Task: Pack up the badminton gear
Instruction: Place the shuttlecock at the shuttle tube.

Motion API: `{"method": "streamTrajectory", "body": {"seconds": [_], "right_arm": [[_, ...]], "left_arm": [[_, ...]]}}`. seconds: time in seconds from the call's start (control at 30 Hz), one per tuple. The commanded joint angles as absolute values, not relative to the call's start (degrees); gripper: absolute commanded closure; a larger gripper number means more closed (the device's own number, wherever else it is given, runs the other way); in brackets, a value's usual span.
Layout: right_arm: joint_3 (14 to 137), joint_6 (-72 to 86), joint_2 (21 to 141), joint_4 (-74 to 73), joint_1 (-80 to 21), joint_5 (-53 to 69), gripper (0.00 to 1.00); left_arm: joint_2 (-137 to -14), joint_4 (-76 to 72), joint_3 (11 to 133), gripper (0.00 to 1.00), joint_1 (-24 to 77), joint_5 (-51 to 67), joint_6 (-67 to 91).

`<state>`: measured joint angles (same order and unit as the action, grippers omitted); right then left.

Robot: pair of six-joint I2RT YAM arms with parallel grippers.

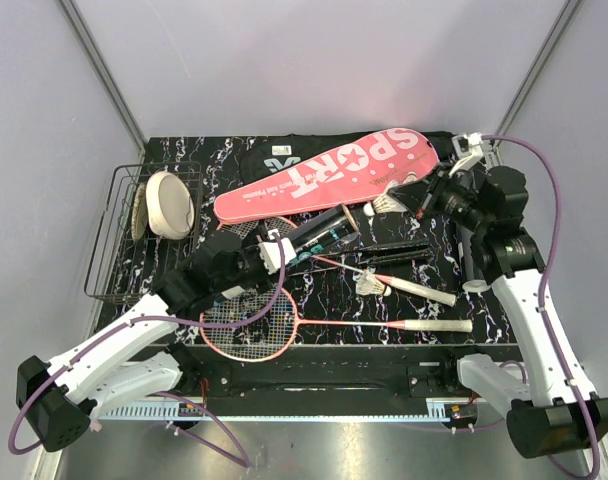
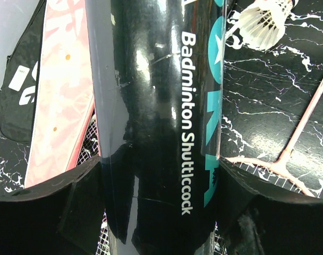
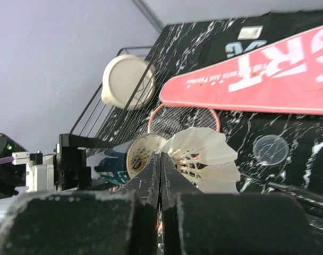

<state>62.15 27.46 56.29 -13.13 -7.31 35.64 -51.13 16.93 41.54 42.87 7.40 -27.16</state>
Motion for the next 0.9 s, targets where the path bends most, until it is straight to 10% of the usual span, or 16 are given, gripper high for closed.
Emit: {"method": "streamTrajectory", "body": {"seconds": [0.0,0.33,0.43,0.57,0.87], "right_arm": [[62.67,30.32,58.53,-14.15,-11.59,37.97,1.0],[59.86,41.47,60.11,-3.27,-17.75,42.17,1.0],[58.45,46.57,61.95,1.92,-18.89,47.26,0.64],[59.76,44.56,62.75,-4.03,-20.65,47.9,0.43],[59.24,44.21,64.86,-7.38,-21.18,48.78,0.35]], "left_arm": [[-50.36,12.13,43.33,1.0,43.24,8.17,-28.13],[-50.45,12.13,43.33,1.0,44.12,8.35,-28.21],[-50.36,12.13,43.33,1.0,44.21,8.26,-28.3],[-49.75,11.87,43.07,1.0,44.38,7.91,-28.3],[-46.24,8.62,40.88,1.0,44.65,8.26,-28.65]]}}
